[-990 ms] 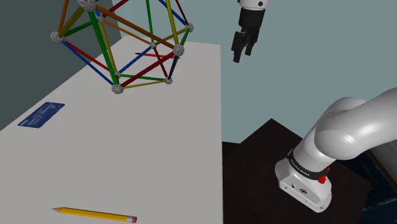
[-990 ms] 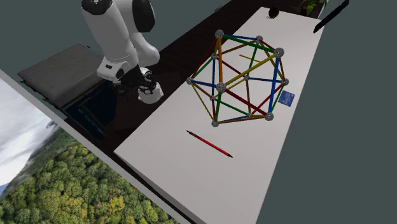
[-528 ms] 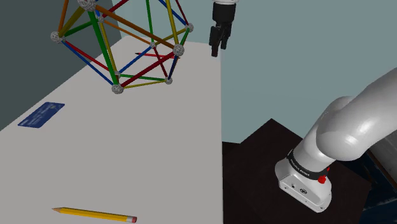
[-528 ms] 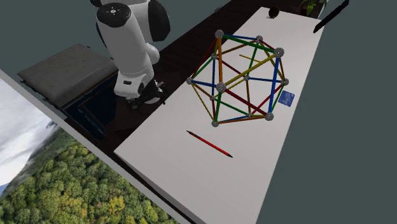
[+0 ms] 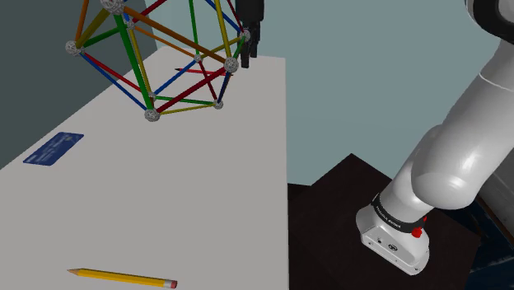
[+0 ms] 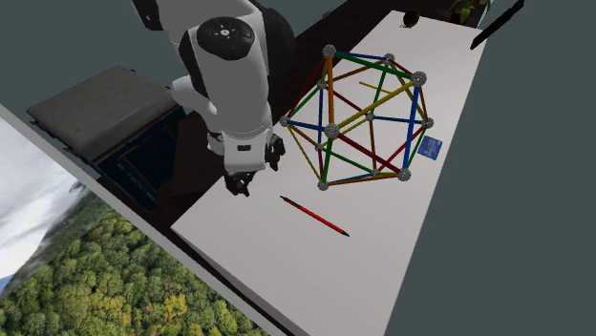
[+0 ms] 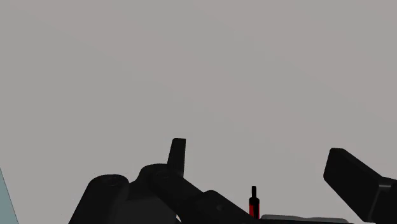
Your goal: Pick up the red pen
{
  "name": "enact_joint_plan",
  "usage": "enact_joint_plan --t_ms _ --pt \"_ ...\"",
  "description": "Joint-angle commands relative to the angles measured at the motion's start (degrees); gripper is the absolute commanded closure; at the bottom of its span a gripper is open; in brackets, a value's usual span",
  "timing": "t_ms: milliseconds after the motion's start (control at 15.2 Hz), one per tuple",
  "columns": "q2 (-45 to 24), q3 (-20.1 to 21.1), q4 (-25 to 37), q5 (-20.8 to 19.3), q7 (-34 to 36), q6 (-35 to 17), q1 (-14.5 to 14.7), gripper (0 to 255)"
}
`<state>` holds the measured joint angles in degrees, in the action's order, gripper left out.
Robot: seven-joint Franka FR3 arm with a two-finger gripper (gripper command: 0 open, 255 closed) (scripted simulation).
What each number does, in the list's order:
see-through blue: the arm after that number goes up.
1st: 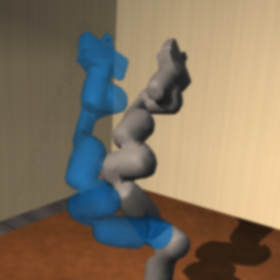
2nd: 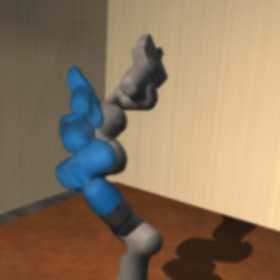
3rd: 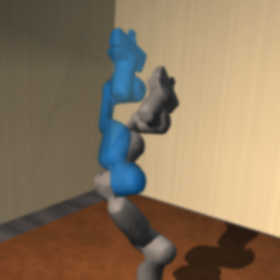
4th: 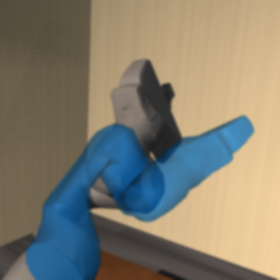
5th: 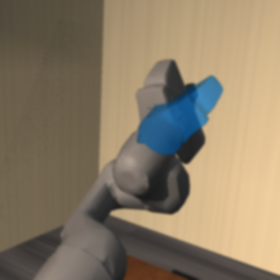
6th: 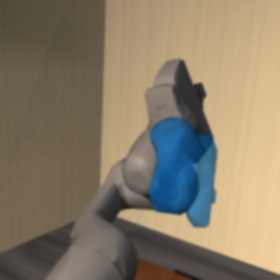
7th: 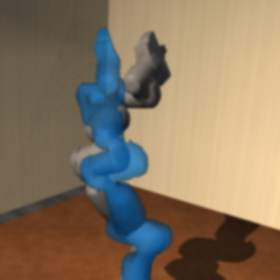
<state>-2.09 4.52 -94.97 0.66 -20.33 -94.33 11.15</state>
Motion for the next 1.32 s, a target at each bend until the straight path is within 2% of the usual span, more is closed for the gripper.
enact_joint_plan --t_ms 0,198,792,858,1254 --pt "-4.18 0.85 5.50 -0.35 -1.79 1.33 0.86 0" --pt "-10.43 2.16 14.13 -1.12 -4.00 3.75 2.28 0" --pt "-9.59 2.08 7.11 -1.02 -4.12 -2.43 2.18 0" --pt "-9.50 2.10 7.02 -1.01 -4.07 -2.43 2.21 255" --pt "-9.45 2.00 6.68 -1.00 -4.31 -2.74 2.06 255"
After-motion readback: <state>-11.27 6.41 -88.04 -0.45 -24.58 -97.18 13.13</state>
